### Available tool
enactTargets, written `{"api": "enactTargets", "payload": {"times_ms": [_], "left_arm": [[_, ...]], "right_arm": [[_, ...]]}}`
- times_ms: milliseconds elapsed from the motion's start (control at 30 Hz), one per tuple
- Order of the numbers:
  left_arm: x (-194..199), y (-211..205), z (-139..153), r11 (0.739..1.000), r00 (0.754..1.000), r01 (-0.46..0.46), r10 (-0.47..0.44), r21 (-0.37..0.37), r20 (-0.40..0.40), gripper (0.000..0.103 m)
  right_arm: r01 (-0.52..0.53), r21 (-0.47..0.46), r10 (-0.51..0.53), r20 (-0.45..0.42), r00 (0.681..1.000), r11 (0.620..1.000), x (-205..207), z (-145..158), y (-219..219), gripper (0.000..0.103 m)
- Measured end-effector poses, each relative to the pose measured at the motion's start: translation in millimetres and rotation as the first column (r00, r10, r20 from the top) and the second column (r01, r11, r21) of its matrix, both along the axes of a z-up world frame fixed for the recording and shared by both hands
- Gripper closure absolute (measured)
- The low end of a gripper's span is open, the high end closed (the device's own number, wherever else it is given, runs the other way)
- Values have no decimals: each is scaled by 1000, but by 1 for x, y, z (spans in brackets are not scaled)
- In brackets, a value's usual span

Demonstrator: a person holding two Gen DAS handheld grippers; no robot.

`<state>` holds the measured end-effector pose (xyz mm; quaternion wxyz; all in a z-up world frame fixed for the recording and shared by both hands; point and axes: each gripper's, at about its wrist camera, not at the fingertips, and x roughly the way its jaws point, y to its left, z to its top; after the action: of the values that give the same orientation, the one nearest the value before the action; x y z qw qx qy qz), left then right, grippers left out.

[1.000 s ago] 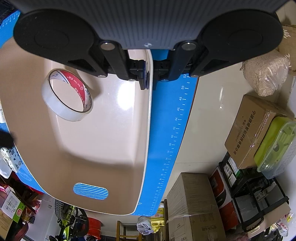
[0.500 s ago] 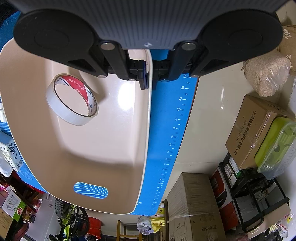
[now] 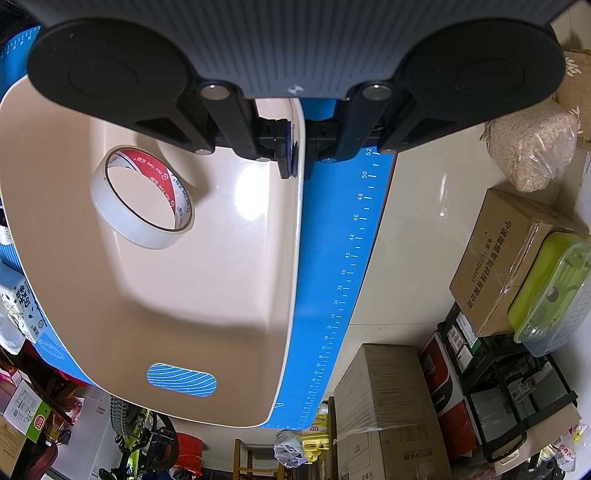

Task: Organize rigid objects
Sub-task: 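Grasp the white pill bottle with the right gripper, then carry the pill bottle into the basket and release it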

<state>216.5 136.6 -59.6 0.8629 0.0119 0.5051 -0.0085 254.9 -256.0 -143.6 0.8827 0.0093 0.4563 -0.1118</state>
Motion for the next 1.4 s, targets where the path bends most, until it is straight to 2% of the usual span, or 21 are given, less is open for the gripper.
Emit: {"api": "enactTargets", "payload": {"times_ms": [67,133,333,567,767,900,1133,1400], "left_arm": [[0,0,0,1000,1000,0,0,0,0,97],[0,0,0,1000,1000,0,0,0,-1,97],[0,0,0,1000,1000,0,0,1,0,97],[0,0,0,1000,1000,0,0,1,0,97],[1,0,0,1000,1000,2,-2,2,0,97],[0,0,0,1000,1000,2,-2,3,0,97],[1,0,0,1000,1000,4,-4,6,0,97],[1,1,1,1000,1000,7,-7,8,-1,97]], "right_arm": [[-6,6,6,-15,1000,1000,2,-5,1,54],[-11,13,11,-12,1000,1000,2,-5,1,59],[-2,-5,2,32,999,1000,-6,12,4,59],[-40,-15,42,184,982,999,-22,65,27,59],[-155,-24,154,306,939,988,-34,111,71,59],[-247,-21,238,352,905,969,-34,132,107,59],[-396,-32,384,320,866,918,-16,136,166,59],[-523,-32,520,180,835,852,6,107,232,59]]}}
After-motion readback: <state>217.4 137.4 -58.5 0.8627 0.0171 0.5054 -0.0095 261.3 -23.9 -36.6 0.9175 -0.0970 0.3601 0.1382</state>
